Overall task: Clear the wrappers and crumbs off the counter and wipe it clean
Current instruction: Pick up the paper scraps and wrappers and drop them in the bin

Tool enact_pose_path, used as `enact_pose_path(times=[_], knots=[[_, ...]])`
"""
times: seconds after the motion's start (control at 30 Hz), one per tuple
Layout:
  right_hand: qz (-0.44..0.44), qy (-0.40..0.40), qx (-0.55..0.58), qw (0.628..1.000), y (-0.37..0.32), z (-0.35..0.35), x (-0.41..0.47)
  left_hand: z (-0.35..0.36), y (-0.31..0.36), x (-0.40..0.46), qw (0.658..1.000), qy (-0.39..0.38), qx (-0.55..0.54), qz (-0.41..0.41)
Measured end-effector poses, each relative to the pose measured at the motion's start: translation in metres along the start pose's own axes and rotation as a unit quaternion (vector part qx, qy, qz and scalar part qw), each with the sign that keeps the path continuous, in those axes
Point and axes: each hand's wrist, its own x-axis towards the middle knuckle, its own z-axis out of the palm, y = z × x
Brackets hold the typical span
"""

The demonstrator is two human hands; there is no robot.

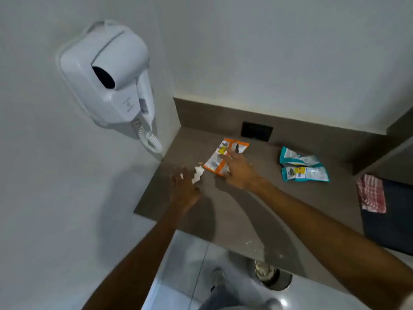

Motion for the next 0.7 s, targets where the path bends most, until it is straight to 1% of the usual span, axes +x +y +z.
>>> enact_pose_path(times=[0.07, 0.13, 0.17, 0.23, 0.3, 0.33, 0.4, 0.47, 0.57, 0.6, 0.7], knots=[[-0.028, -0.067, 0.043, 0.996, -0.017, 0.026, 0.017, 0.006, -0.015, 0.014, 0.999, -0.036, -0.013, 0.001], [-0.033, -0.112, 0.042, 0.992, -0.035, 0.053, 0.032, 0.016, -0.028, 0.027, 0.998, -0.039, -0.046, 0.019], [-0.041, -0.104, 0.032, 0.993, -0.041, 0.066, 0.041, 0.023, -0.031, 0.032, 0.996, -0.041, -0.073, 0.025], [-0.039, -0.093, 0.054, 0.993, -0.051, 0.093, 0.055, 0.037, -0.039, 0.041, 0.994, -0.045, -0.099, 0.031], [0.002, -0.124, 0.083, 0.989, -0.058, 0.11, 0.056, 0.05, -0.047, 0.044, 0.993, -0.032, -0.104, 0.036], [0.024, -0.13, 0.076, 0.988, -0.058, 0.116, 0.053, 0.054, -0.05, 0.043, 0.993, -0.02, -0.11, 0.033], [0.053, -0.099, 0.083, 0.99, -0.052, 0.126, 0.044, 0.058, -0.051, 0.033, 0.988, 0.027, -0.151, 0.008], [0.041, -0.058, 0.119, 0.99, -0.045, 0.122, 0.026, 0.06, -0.05, 0.016, 0.98, 0.066, -0.187, -0.013], [0.02, 0.022, 0.137, 0.99, -0.043, 0.099, -0.017, 0.063, -0.048, -0.019, 0.972, 0.081, -0.218, -0.019], [0.017, 0.058, 0.141, 0.988, -0.04, 0.09, -0.04, 0.064, -0.044, -0.036, 0.969, 0.085, -0.232, -0.005], [-0.018, 0.161, 0.175, 0.971, -0.023, 0.082, -0.133, 0.081, -0.03, -0.099, 0.954, 0.117, -0.266, 0.075]])
